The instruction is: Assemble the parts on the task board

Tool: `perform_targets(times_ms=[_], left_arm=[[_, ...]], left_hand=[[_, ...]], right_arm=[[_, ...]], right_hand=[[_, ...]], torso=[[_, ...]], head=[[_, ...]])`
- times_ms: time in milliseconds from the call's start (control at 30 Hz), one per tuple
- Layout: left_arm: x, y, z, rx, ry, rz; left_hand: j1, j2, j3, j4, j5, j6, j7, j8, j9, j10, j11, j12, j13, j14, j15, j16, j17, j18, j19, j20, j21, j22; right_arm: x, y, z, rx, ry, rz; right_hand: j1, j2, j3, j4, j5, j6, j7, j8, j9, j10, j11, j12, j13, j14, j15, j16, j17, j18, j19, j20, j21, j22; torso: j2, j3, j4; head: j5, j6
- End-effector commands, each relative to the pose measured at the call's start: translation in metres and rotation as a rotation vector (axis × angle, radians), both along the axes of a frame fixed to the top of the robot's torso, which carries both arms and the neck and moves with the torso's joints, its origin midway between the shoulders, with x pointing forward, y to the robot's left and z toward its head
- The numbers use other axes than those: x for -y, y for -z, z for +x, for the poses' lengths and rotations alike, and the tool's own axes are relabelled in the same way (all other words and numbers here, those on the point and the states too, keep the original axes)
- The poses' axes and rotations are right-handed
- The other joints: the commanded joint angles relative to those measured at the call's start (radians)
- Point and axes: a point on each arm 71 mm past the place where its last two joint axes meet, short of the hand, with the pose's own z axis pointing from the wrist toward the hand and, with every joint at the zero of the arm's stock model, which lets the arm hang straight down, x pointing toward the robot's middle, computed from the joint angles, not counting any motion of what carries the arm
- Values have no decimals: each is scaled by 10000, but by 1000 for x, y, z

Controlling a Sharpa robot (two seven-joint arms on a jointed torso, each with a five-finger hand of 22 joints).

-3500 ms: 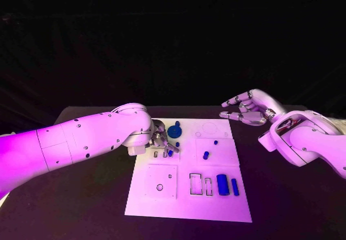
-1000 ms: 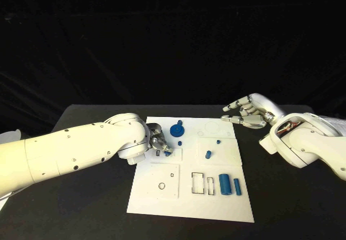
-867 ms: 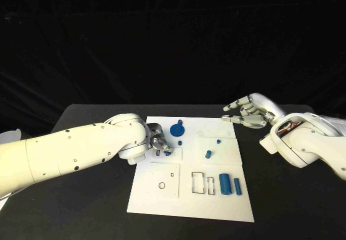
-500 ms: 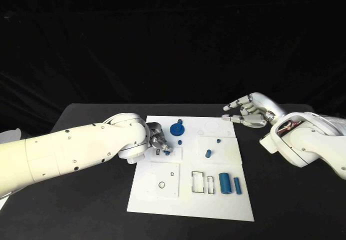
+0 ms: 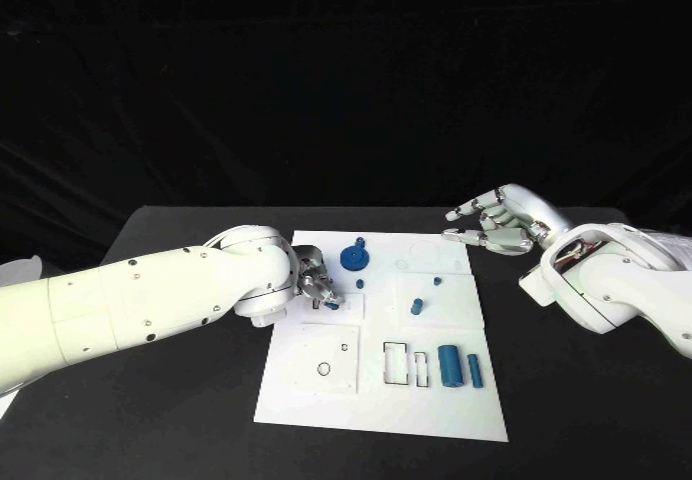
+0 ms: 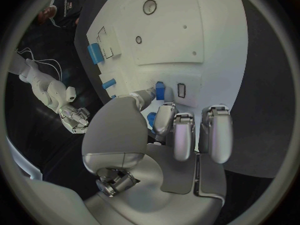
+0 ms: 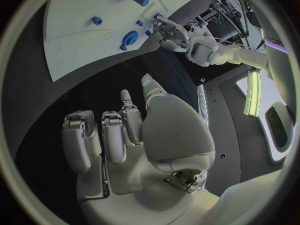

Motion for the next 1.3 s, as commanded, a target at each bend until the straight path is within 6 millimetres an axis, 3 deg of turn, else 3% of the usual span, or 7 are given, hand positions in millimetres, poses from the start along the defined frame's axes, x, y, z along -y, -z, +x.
perform_targets(times_ms=[33,500,1167,1300], left_arm=[[-3,4,-3,-436,-169,763],[-4,4,-2,-536,-196,807],[1,9,1,-1054,-133,1139],[2,9,2,-1074,-158,1182]], left_hand=[[20,6,1293,-1266,53,89,-177,56,16,53,-27,5,-8,1054,-2,31,2635,-136,526,-12,36,1489],[-82,-39,1393,-1298,54,106,-174,84,48,73,-23,21,9,1054,1,31,2635,-144,543,-13,53,1524],[-1376,-402,997,-1015,44,516,-359,195,126,143,-152,58,32,1054,-93,31,2635,-164,588,-87,98,1631],[-1533,-448,871,-968,43,595,-381,205,123,145,-171,56,29,1054,-110,31,2635,-168,595,-103,106,1649]], right_arm=[[-2,1,-1,-14,-173,-110],[-2,1,-1,-17,-181,-107],[-5,-1,-4,-8,-268,-73],[-6,-1,-5,-1,-315,-56]], right_hand=[[12,8,-73,-4,34,37,-14,26,17,-47,7,-51,1240,911,55,-49,2155,-67,1048,26,42,2630],[10,2,-95,7,35,38,-16,25,17,-46,7,-49,1240,911,54,-49,2155,-67,1048,25,42,2630],[18,5,-103,9,44,39,-18,26,18,-49,5,-55,1236,909,53,-55,2145,-67,1048,24,42,2630],[19,5,-103,9,45,39,-18,26,18,-49,5,-55,1235,909,53,-55,2145,-67,1048,24,42,2630]], torso=[[-3,2,2],[2,13,-3],[-4,16,-21],[-1,10,1]], head=[[4,-15],[15,-35],[55,-94],[12,-101]])
